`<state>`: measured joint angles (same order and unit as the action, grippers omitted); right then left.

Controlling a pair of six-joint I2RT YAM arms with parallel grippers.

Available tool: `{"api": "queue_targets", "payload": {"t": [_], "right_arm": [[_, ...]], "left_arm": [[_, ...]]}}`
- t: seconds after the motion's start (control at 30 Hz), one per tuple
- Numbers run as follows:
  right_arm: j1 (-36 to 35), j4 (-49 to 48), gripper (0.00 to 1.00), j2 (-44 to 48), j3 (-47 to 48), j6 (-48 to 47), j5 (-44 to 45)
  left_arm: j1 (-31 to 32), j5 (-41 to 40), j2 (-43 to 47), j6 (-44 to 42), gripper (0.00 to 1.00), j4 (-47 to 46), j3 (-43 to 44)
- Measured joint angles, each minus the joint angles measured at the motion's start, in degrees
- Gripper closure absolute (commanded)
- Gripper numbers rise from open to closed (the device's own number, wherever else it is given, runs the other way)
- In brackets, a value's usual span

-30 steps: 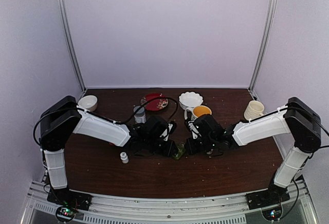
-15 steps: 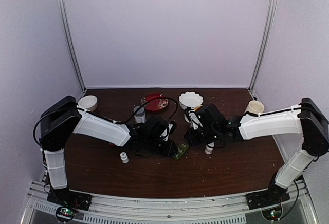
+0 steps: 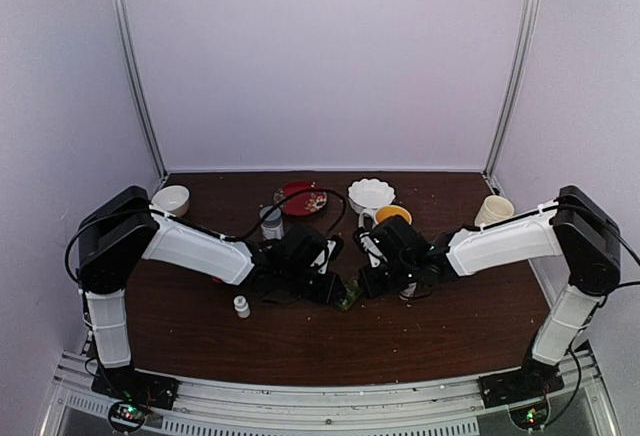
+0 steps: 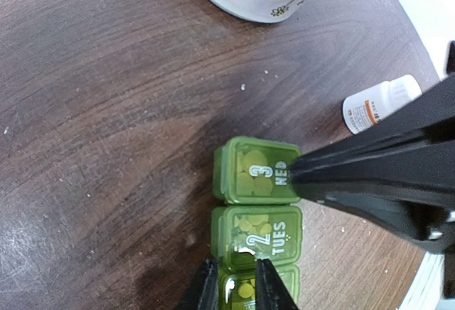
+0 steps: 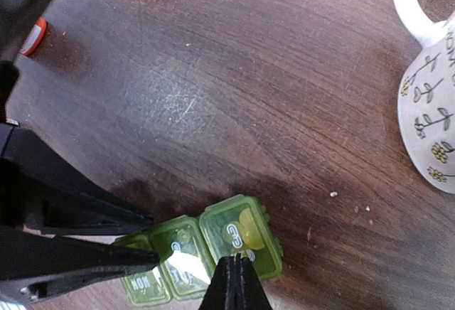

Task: Sort the pills into containers
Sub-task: Close the lid of the pill container.

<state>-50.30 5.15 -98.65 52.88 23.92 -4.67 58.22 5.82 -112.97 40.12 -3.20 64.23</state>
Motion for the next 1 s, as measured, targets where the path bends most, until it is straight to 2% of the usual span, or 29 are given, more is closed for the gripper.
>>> {"api": "queue_targets", "payload": {"t": [0.23, 0.57, 0.83, 0.9, 1.0], "right_arm": [[0.0, 1.66, 1.0, 4.9, 0.02, -0.59, -2.64], [-0.02, -3.85, 1.0, -0.81, -1.46, 0.07, -9.46], [-0.02, -3.06, 1.0, 3.02, -4.04, 0.24, -10.12], [-0.02, -2.97, 1.0, 4.7, -4.63, 0.22, -10.29], [-0.02, -3.61, 1.0, 7.61, -6.45, 0.0, -10.34]], "left_arm": [[-0.04, 0.0, 0.0, 0.0, 0.8, 0.0, 0.0], [-0.04, 0.28, 0.0, -0.13, 0.8, -0.09, 0.09], [-0.11, 0.39, -0.11, -0.15, 0.8, -0.15, 0.09], [-0.11, 0.37, -0.13, -0.2, 0.75, -0.09, 0.15], [-0.11, 0.2, -0.13, -0.63, 0.59, 0.11, 0.15]]}}
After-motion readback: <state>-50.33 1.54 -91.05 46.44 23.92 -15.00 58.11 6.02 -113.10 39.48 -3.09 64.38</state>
